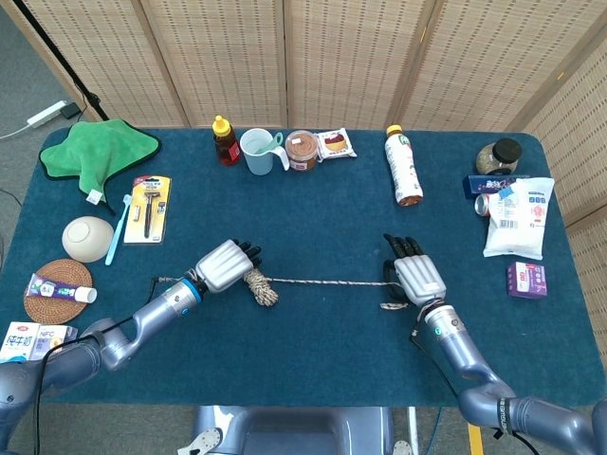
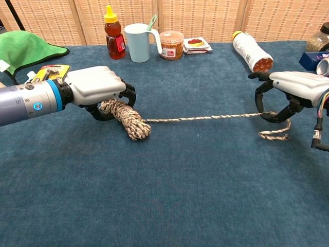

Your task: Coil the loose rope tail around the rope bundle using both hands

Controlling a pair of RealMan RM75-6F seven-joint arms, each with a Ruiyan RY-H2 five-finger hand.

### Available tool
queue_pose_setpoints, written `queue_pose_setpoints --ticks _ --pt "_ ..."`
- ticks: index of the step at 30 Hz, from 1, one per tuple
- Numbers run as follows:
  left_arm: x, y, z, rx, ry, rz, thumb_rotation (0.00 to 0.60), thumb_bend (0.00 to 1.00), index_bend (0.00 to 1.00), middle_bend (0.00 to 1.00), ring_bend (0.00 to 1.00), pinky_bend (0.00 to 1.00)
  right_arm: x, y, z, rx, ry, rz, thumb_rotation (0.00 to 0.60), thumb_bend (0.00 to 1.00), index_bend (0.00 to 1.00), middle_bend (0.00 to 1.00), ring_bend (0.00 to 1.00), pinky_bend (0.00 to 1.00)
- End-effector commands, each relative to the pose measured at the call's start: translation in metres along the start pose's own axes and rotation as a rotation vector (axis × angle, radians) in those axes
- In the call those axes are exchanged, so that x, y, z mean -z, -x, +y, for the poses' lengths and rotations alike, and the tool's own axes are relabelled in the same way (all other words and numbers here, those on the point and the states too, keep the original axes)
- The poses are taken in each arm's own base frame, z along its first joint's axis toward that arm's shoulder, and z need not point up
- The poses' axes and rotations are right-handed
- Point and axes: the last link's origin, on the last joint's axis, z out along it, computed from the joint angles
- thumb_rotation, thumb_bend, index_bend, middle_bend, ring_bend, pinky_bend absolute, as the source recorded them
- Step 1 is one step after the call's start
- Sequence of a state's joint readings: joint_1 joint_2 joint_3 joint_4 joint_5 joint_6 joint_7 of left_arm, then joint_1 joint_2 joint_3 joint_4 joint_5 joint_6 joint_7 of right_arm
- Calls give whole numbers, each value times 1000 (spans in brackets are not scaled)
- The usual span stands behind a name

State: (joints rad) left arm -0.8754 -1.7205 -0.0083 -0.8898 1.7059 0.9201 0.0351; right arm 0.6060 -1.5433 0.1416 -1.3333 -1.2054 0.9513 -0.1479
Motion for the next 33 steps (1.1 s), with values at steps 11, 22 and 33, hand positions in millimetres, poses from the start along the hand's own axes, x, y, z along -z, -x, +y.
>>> queue_pose_setpoints --ticks 11,22,33 --pt "19 -32 -16 215 -61 51 600 383 547 364 389 606 1 -8 -10 7 -26 15 600 546 661 0 0 0" --pt "18 -94 -31 361 -138 65 600 384 524 357 369 605 13 -7 -26 9 -73 14 600 549 662 0 0 0" --pt "-12 -120 -6 245 -232 44 600 381 522 357 375 614 47 -21 -54 -28 -191 20 600 549 670 0 0 0"
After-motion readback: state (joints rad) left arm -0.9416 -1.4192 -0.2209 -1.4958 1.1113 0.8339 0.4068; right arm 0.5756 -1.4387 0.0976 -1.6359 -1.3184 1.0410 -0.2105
